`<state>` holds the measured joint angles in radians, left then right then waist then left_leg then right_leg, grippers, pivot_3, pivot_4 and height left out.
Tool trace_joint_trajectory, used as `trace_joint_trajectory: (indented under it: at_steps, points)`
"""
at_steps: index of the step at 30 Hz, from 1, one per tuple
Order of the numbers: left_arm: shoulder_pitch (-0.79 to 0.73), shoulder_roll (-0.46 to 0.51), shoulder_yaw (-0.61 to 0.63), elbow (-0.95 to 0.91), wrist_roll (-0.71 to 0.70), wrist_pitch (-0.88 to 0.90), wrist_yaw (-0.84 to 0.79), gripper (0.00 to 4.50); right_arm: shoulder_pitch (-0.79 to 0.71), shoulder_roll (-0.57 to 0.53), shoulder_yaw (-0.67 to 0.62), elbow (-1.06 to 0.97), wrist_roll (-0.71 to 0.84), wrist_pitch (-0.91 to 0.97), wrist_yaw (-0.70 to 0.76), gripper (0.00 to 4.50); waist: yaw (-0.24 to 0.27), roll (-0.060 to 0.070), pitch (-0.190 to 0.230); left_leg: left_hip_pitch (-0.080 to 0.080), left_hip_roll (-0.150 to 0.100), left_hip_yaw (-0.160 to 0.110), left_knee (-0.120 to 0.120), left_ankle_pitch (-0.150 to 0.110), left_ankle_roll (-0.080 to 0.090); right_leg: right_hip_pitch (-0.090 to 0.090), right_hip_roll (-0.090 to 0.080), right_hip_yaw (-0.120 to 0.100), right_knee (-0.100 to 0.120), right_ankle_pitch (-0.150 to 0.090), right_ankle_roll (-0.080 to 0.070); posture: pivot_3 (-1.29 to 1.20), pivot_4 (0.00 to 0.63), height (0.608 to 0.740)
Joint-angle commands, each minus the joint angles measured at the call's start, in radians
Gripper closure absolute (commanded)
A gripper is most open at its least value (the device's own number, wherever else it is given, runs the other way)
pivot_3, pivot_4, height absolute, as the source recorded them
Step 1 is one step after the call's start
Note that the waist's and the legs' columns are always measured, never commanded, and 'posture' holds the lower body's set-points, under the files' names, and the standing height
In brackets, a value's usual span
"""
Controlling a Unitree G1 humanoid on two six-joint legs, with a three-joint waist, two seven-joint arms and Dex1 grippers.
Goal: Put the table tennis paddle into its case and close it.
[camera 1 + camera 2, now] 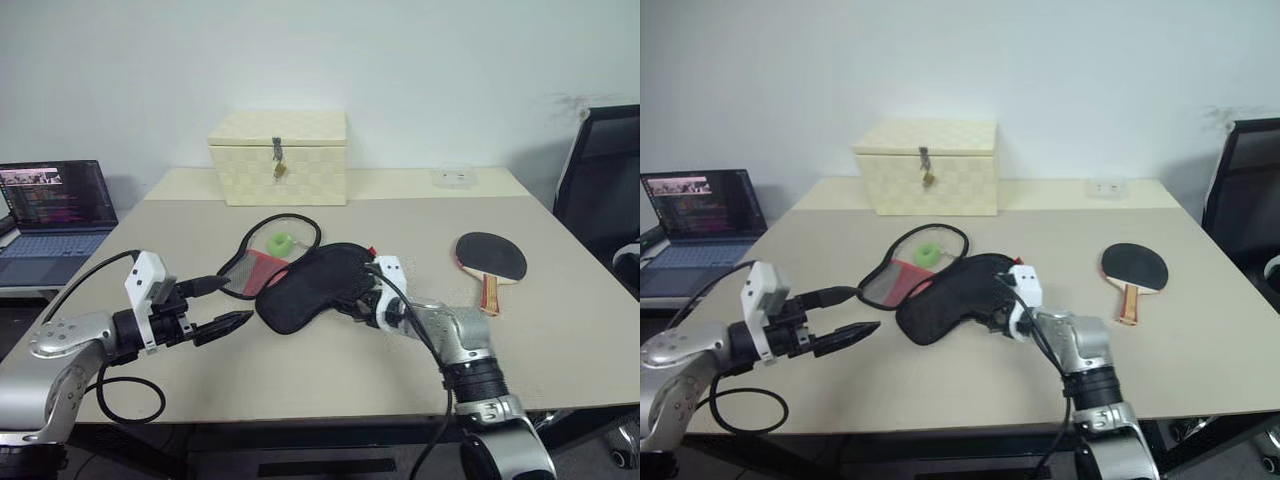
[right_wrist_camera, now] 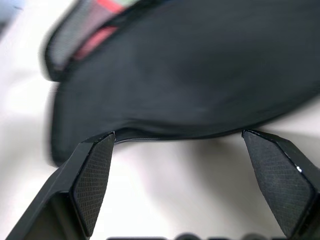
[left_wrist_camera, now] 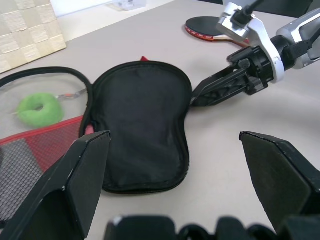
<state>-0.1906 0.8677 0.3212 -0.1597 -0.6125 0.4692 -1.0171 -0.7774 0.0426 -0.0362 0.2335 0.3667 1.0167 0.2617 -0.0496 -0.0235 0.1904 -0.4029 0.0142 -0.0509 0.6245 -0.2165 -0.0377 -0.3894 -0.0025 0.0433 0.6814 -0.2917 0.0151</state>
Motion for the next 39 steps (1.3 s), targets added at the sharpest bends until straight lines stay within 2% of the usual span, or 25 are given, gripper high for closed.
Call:
trace_joint_trajectory:
  at_steps: [1, 12, 13, 16, 26, 39]
  points:
    - [-0.014, 0.014, 0.033, -0.016, -0.01, -0.006, 0.0, 0.0, -0.05, 0.045, 0.002, 0.023, 0.014, -0.029, -0.004, 0.05, -0.003, 0.0, 0.0, 0.0, 0.0, 0.0, 0.0, 0.0, 0.0, 0.0, 0.0, 0.0, 0.0, 0.0, 0.0, 0.0, 0.15, 0.74]
    - [-0.005, 0.003, 0.035, -0.035, -0.012, -0.005, 0.016, 0.0, -0.083, 0.133, -0.031, 0.083, 0.043, -0.021, -0.04, 0.05, -0.005, 0.0, 0.0, 0.0, 0.0, -0.002, -0.001, 0.0, 0.0, 0.0, -0.001, 0.0, 0.0, 0.0, 0.0, 0.0, 0.15, 0.74]
    - [-0.004, 0.002, 0.035, -0.035, -0.012, -0.005, 0.017, 0.0, -0.081, 0.141, -0.034, 0.083, 0.046, -0.016, -0.047, 0.21, -0.005, 0.0, 0.0, 0.0, 0.0, -0.001, -0.001, 0.0, 0.0, 0.0, -0.001, 0.0, 0.0, 0.0, 0.0, 0.0, 0.15, 0.74]
    - [-0.004, 0.002, 0.034, -0.035, -0.012, -0.006, 0.018, 0.0, -0.076, 0.165, -0.039, 0.083, 0.063, -0.004, -0.066, 0.95, -0.006, 0.0, 0.0, 0.0, 0.0, -0.002, -0.001, 0.0, 0.0, 0.0, -0.001, 0.0, 0.0, 0.0, 0.0, 0.0, 0.15, 0.74]
    - [-0.015, 0.0, 0.021, -0.027, -0.008, -0.011, 0.024, 0.0, -0.091, 0.212, -0.013, 0.114, 0.121, -0.004, -0.103, 4.42, -0.006, 0.0, 0.0, 0.0, 0.0, -0.001, -0.001, 0.0, 0.0, 0.0, -0.001, 0.0, 0.0, 0.0, 0.0, 0.0, 0.15, 0.74]
    - [-0.013, 0.001, 0.018, -0.022, -0.004, -0.015, 0.018, 0.0, -0.062, 0.186, -0.046, 0.074, 0.213, 0.042, -0.164, 4.48, -0.006, 0.0, 0.0, 0.0, 0.0, -0.001, -0.001, 0.0, 0.0, 0.0, -0.001, 0.0, 0.0, 0.0, 0.0, 0.0, 0.15, 0.74]
